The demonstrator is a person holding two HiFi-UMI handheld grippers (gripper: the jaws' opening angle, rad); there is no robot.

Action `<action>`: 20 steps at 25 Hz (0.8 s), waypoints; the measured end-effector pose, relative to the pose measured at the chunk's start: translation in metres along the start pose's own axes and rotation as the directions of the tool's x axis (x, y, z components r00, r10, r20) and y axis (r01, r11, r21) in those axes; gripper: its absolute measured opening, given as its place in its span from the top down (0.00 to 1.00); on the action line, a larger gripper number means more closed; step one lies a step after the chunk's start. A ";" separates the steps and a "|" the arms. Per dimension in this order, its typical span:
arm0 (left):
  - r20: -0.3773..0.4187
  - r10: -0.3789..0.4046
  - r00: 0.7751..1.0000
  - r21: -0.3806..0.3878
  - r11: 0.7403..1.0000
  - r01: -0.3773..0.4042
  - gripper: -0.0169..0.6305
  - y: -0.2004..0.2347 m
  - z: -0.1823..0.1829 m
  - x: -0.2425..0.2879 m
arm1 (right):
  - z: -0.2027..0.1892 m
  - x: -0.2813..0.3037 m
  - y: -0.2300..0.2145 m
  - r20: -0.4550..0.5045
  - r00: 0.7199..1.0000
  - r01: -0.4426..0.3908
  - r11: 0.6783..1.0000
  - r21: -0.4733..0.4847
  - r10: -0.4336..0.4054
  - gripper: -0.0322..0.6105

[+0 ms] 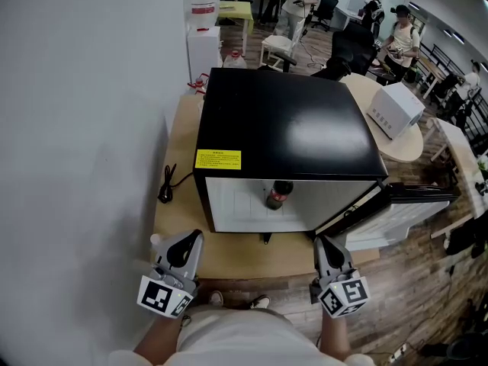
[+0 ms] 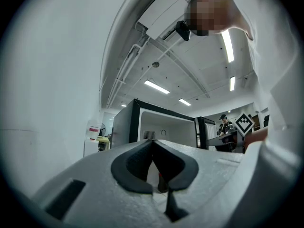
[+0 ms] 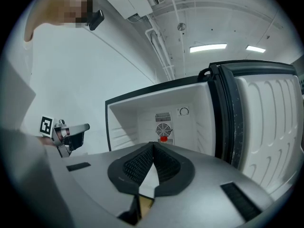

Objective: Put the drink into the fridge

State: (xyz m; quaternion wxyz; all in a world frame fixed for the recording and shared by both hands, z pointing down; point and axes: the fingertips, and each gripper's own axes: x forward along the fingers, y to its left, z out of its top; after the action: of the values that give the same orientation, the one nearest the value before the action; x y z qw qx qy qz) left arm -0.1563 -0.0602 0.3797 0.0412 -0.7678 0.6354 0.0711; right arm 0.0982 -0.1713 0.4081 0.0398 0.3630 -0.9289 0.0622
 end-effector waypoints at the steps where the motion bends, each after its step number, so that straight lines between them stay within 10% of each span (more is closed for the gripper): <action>1: -0.001 0.001 1.000 0.000 1.000 -0.001 0.95 0.001 0.000 -0.001 | -0.001 0.000 0.001 -0.001 1.000 -0.001 1.000 0.000 0.001 0.95; 20: 0.008 0.020 1.000 -0.009 1.000 -0.020 0.95 0.009 0.003 -0.021 | 0.001 0.010 0.023 0.005 1.000 -0.029 1.000 -0.007 0.029 0.95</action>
State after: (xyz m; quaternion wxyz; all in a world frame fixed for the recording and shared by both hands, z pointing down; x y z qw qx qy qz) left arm -0.1693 -0.0415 0.3799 0.0397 -0.7613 0.6425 0.0773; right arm 0.0751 -0.1609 0.4059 0.0378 0.3493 -0.9344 0.0589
